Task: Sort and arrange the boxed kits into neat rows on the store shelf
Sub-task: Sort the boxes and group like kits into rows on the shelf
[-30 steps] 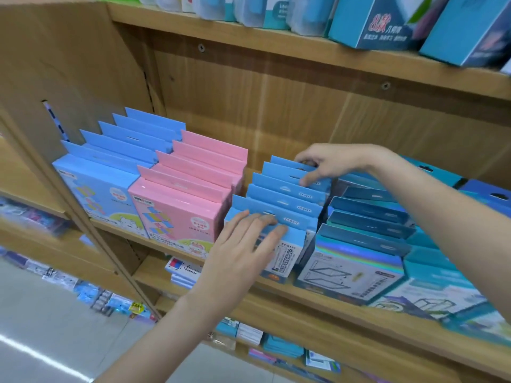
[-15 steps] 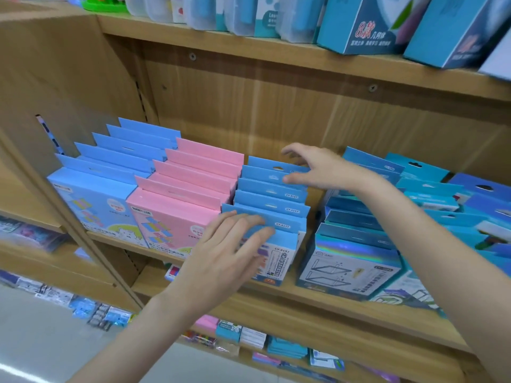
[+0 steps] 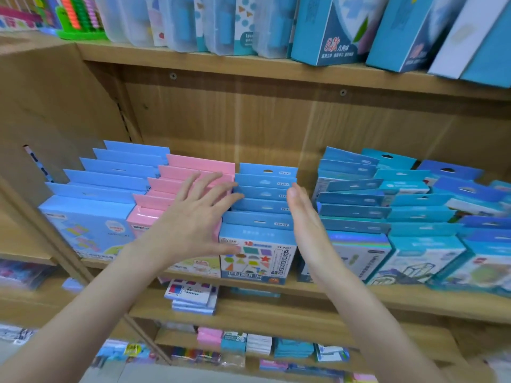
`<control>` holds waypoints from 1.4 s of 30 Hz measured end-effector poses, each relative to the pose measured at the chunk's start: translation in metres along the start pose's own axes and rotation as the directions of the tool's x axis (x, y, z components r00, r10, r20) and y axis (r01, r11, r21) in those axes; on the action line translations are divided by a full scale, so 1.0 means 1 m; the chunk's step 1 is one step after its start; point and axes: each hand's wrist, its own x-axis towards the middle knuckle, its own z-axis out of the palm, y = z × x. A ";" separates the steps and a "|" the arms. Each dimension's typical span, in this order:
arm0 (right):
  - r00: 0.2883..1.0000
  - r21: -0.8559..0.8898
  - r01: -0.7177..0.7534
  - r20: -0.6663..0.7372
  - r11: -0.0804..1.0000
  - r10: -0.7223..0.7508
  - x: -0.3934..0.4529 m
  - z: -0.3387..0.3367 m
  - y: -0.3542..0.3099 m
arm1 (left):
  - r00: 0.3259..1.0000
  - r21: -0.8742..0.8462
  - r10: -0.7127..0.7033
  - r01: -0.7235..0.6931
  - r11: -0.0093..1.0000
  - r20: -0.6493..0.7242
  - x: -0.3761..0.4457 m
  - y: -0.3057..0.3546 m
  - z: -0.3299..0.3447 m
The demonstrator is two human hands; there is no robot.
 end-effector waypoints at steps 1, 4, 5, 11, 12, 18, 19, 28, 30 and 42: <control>1.000 0.024 -0.004 -0.005 1.000 0.005 0.001 0.002 0.003 | 1.000 0.003 -0.004 0.004 1.000 -0.004 0.000 0.000 0.000; 0.999 0.097 -0.031 -0.020 0.995 0.033 0.002 0.004 0.006 | 1.000 0.003 -0.013 0.013 1.000 -0.020 -0.001 -0.001 0.003; 0.999 0.098 -0.026 -0.021 0.995 0.029 0.001 0.003 0.005 | 1.000 0.003 -0.010 0.010 1.000 -0.022 -0.002 -0.001 0.004; 0.991 0.035 -0.007 -0.132 0.999 0.011 0.026 -0.020 -0.026 | 1.000 0.006 -0.004 0.004 1.000 0.003 -0.002 -0.001 0.003; 0.991 0.073 -0.030 -0.126 0.997 0.040 0.036 -0.024 -0.033 | 1.000 0.001 -0.009 0.009 1.000 0.008 -0.002 -0.001 0.002; 0.965 0.063 -0.258 -0.024 0.964 0.260 0.076 -0.022 -0.041 | 0.998 0.001 -0.059 0.059 0.998 0.008 0.002 0.001 0.001; 0.960 0.074 -0.280 0.011 0.957 0.280 0.078 -0.019 -0.038 | 0.998 0.002 -0.062 0.062 0.998 0.011 0.002 0.000 0.002; 0.956 -0.007 -0.282 0.079 0.959 0.282 0.085 -0.027 -0.033 | 0.998 -0.010 -0.061 0.061 0.998 -0.010 0.002 -0.001 0.005; 0.966 -0.098 -0.250 0.046 0.963 0.255 0.089 -0.030 -0.036 | 0.998 -0.013 -0.062 0.062 0.998 -0.017 0.000 -0.001 0.005; 0.963 -0.287 -0.202 0.117 0.937 0.244 0.086 -0.024 -0.038 | 0.997 -0.063 -0.058 0.055 0.996 -0.042 -0.002 -0.001 0.006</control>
